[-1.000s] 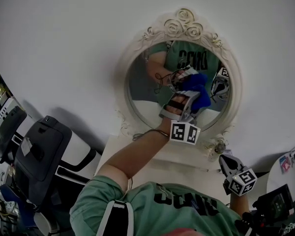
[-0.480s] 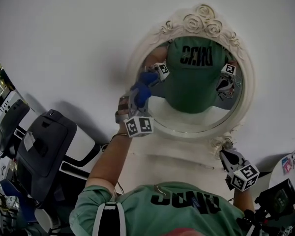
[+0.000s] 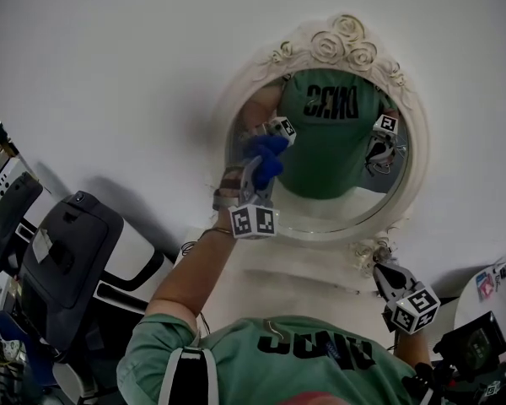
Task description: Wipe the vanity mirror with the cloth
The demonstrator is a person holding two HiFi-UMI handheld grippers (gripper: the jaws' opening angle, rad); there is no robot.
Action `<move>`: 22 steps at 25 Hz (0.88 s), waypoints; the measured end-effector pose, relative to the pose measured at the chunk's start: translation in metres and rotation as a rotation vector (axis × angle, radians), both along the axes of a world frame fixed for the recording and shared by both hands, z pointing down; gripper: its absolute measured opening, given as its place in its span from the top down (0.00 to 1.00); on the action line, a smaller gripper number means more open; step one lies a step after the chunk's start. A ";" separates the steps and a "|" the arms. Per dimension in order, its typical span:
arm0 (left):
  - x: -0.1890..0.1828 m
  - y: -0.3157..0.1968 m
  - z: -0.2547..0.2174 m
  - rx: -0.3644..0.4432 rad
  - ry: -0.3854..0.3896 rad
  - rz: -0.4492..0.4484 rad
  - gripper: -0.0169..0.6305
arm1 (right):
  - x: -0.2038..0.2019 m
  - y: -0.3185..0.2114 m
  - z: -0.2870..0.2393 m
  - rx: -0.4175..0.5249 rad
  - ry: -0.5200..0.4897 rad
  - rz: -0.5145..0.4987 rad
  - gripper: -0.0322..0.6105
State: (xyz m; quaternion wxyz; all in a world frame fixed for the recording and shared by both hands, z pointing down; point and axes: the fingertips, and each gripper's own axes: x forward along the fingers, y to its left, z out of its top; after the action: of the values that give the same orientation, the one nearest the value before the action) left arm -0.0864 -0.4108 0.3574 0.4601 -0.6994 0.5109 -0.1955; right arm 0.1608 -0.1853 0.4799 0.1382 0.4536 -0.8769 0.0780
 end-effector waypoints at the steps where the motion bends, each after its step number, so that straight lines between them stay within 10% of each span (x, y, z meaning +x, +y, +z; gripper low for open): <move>1: 0.015 0.003 -0.002 0.010 -0.010 0.022 0.83 | 0.003 0.001 0.001 -0.001 -0.001 0.006 0.93; 14: 0.286 0.059 -0.002 0.056 -0.274 0.325 0.83 | 0.045 0.015 0.015 -0.004 -0.050 0.075 0.93; 22: 0.328 0.068 0.013 0.071 -0.340 0.367 0.83 | 0.060 0.019 0.020 -0.006 -0.065 0.108 0.93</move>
State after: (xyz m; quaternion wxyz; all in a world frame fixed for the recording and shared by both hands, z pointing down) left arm 0.2420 -0.3427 0.3707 0.5916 -0.7206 0.2973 -0.2056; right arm 0.2209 -0.1668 0.4996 0.1069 0.4970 -0.8550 0.1025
